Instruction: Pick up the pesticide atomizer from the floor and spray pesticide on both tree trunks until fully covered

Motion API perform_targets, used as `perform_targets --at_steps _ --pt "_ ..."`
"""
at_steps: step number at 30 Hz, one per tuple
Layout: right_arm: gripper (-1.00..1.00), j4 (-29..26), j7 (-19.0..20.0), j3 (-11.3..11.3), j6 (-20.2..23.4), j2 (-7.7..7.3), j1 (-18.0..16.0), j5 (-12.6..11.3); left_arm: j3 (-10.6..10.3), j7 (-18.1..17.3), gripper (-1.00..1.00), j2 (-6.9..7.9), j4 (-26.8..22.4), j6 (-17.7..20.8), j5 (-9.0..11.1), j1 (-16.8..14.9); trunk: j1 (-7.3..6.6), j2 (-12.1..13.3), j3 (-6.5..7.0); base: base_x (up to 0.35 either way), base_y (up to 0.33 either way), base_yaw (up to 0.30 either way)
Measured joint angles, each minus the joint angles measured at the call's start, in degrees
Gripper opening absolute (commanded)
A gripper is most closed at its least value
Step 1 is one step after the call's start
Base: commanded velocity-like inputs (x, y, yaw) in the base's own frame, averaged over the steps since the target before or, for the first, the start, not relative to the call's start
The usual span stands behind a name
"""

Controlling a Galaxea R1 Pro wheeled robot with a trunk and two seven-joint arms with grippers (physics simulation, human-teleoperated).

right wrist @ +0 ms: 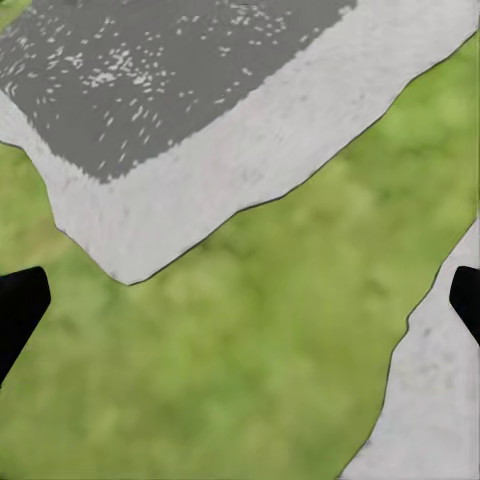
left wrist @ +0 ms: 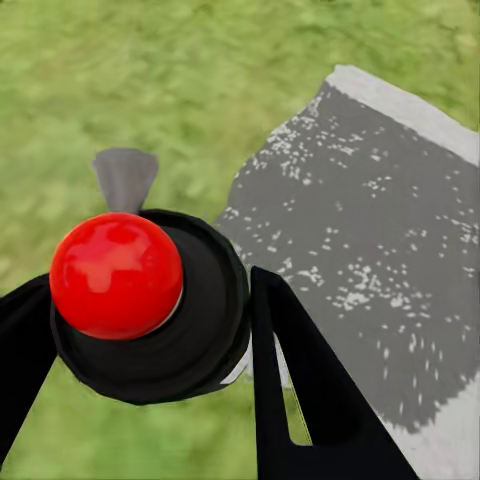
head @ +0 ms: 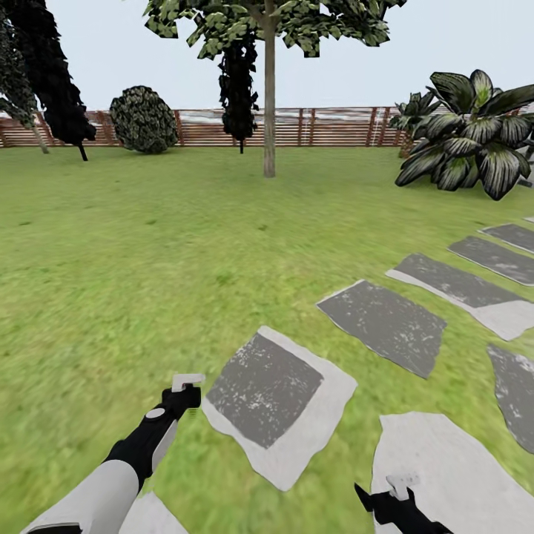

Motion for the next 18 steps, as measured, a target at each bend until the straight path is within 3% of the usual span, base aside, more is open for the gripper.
perform_targets --at_steps 18 --pt "1.00 0.0 -0.1 -0.1 0.0 -0.06 0.0 0.0 0.0 0.0 -1.00 0.00 0.0 0.0 -0.1 0.0 0.00 0.0 0.17 0.338 0.000 0.000"
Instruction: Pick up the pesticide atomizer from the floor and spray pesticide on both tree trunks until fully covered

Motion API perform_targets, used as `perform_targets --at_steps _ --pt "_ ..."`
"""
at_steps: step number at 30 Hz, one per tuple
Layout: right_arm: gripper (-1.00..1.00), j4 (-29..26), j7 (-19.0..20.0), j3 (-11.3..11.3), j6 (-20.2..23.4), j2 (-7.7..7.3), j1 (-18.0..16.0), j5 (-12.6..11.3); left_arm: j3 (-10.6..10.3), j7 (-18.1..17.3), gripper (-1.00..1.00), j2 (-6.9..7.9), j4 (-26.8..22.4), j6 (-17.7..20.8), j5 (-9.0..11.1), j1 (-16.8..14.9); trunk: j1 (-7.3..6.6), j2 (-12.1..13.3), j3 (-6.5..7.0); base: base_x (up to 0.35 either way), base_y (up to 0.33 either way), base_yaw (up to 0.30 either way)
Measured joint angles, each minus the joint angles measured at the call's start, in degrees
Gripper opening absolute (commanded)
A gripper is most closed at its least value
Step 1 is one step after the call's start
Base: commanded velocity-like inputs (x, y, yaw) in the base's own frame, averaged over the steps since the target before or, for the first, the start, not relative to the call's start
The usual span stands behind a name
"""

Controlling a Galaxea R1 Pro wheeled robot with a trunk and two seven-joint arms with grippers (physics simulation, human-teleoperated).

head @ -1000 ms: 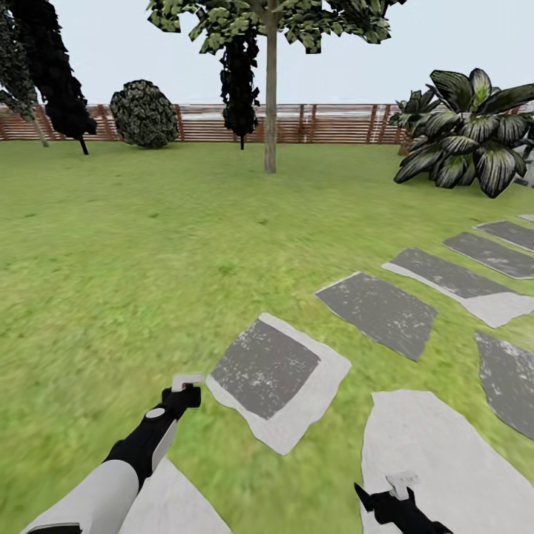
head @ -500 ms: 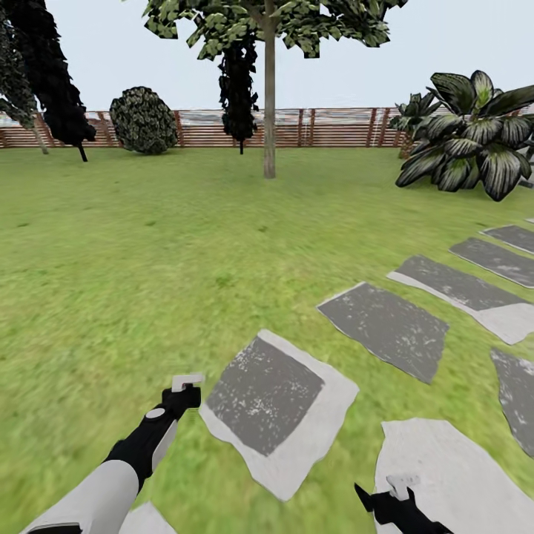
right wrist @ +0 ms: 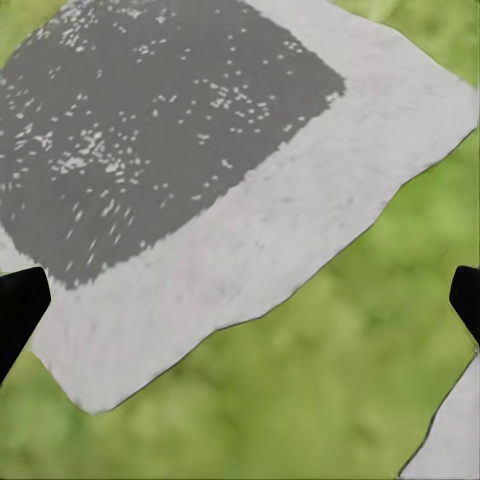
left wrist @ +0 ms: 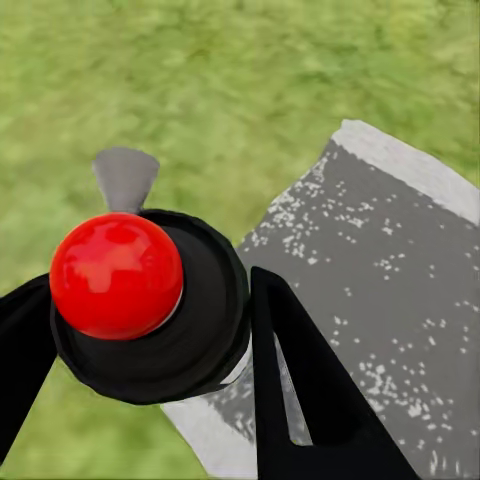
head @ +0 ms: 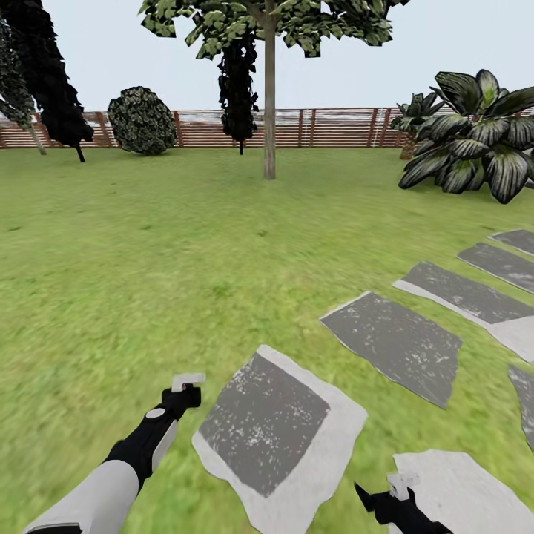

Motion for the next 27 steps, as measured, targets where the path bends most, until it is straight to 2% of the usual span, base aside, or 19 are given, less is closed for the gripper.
perform_targets --at_steps 13,27 --pt "1.00 0.0 0.0 0.0 0.0 0.00 0.0 0.0 0.0 0.0 -1.00 0.02 0.0 0.0 0.0 0.0 0.00 0.0 0.02 0.338 0.000 0.000" --pt "1.00 0.0 0.0 0.0 0.0 0.00 0.0 0.0 0.0 0.0 -1.00 0.08 -0.2 0.0 0.0 0.0 0.00 0.0 1.07 0.338 0.000 0.029"
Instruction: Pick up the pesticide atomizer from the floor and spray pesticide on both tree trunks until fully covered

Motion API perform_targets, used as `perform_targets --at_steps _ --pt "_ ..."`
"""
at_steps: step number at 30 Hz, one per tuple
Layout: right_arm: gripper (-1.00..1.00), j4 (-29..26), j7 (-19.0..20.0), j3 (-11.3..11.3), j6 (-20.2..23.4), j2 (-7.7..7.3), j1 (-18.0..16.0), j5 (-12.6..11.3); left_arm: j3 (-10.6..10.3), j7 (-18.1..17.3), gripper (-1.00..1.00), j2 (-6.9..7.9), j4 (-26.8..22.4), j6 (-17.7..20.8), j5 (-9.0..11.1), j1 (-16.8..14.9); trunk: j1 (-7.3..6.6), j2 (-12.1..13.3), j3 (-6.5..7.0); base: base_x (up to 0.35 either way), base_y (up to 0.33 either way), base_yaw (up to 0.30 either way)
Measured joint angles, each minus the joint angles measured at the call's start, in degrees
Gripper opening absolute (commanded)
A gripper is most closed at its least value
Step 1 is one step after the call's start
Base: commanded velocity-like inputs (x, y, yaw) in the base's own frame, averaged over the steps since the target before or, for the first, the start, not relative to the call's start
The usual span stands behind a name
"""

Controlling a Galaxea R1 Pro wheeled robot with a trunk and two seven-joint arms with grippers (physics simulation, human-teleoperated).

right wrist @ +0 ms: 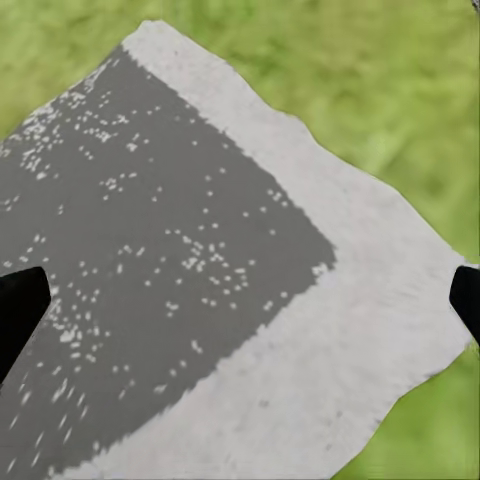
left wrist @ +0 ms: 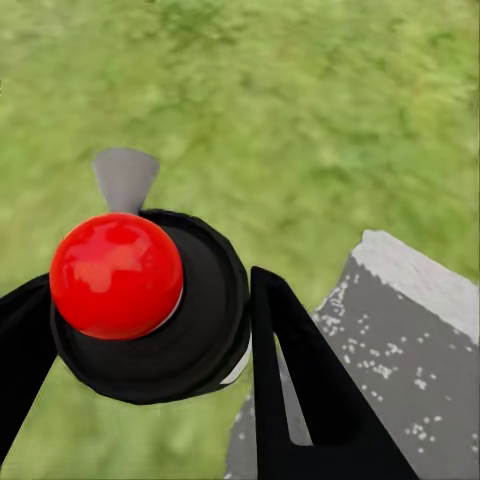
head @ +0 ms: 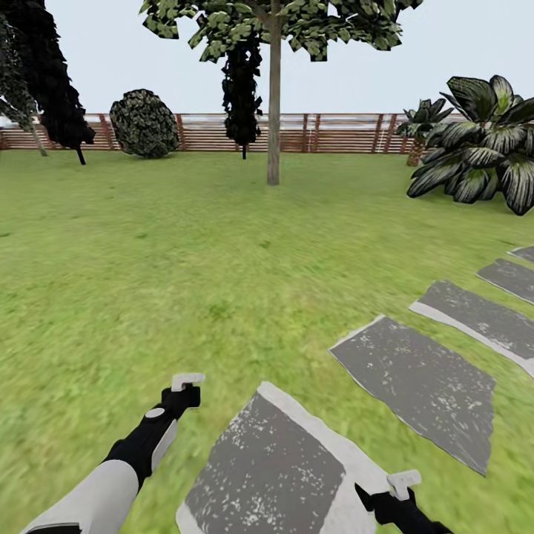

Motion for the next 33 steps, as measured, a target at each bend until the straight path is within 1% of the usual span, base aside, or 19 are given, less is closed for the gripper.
perform_targets --at_steps 33 --pt "1.00 0.0 0.0 0.0 0.0 0.00 0.0 0.0 0.0 0.0 -1.00 -0.08 0.3 0.0 0.1 0.0 0.00 0.0 0.05 0.338 0.000 0.001"
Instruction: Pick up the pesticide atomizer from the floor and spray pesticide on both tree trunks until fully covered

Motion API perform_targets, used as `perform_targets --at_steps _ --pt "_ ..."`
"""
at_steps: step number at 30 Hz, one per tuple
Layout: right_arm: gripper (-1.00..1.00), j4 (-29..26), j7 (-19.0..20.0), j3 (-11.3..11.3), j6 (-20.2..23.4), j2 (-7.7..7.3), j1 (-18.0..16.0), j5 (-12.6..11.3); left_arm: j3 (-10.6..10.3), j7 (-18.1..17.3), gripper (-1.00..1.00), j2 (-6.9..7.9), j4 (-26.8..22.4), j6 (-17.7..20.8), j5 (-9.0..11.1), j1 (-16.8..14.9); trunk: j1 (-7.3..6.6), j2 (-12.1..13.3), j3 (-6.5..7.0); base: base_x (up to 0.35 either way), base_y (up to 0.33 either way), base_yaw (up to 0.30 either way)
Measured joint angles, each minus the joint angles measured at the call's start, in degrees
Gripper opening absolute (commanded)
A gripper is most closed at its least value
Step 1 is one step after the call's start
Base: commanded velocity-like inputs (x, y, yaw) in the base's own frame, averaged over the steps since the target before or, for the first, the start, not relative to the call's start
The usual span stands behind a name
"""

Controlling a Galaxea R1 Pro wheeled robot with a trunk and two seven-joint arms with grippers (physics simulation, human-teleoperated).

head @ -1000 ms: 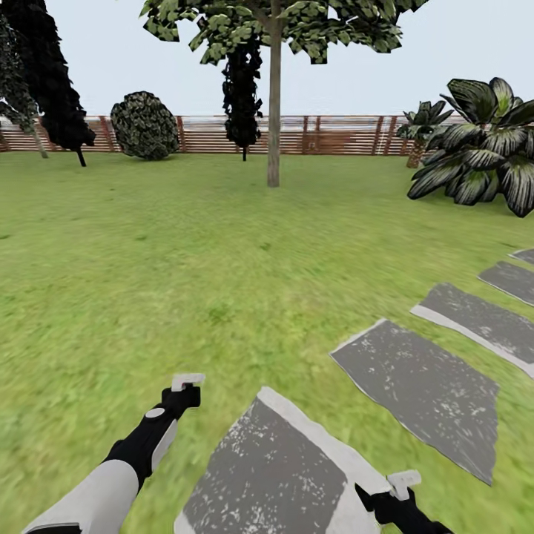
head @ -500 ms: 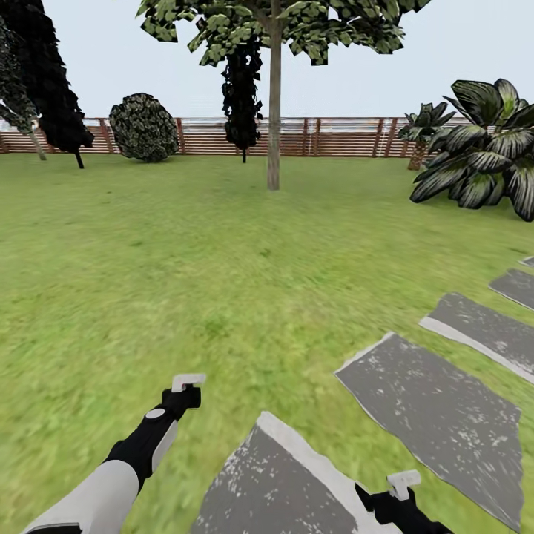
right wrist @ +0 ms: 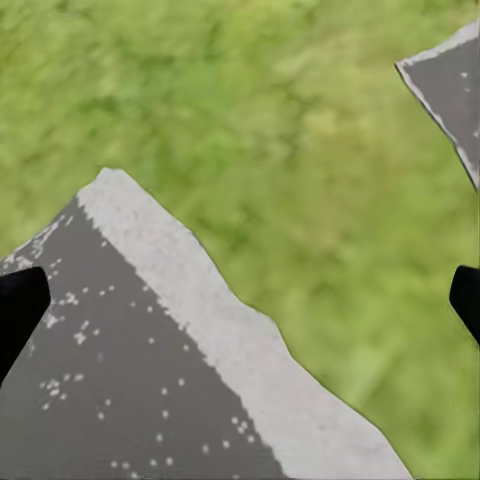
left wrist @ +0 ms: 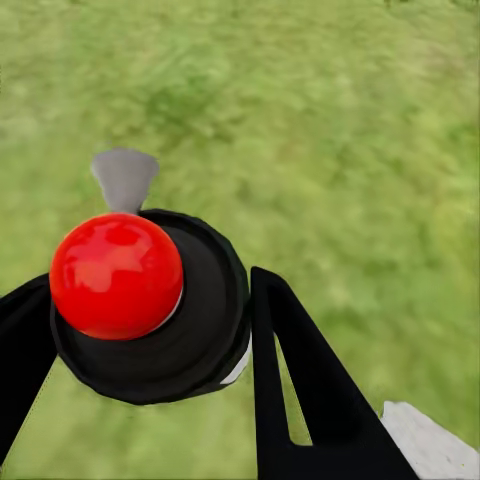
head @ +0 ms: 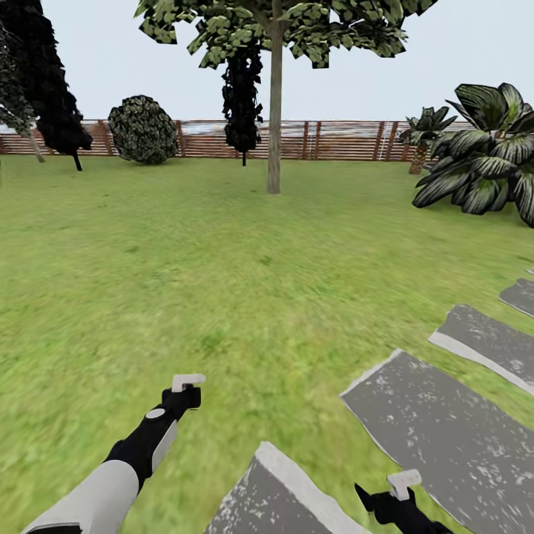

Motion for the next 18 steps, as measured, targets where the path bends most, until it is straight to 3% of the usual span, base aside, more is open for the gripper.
perform_targets --at_steps 18 --pt "1.00 0.0 0.0 0.0 0.0 0.00 0.0 0.0 0.0 0.0 -1.00 0.00 0.0 0.0 -0.1 0.0 0.00 0.0 0.00 0.338 0.000 0.000"
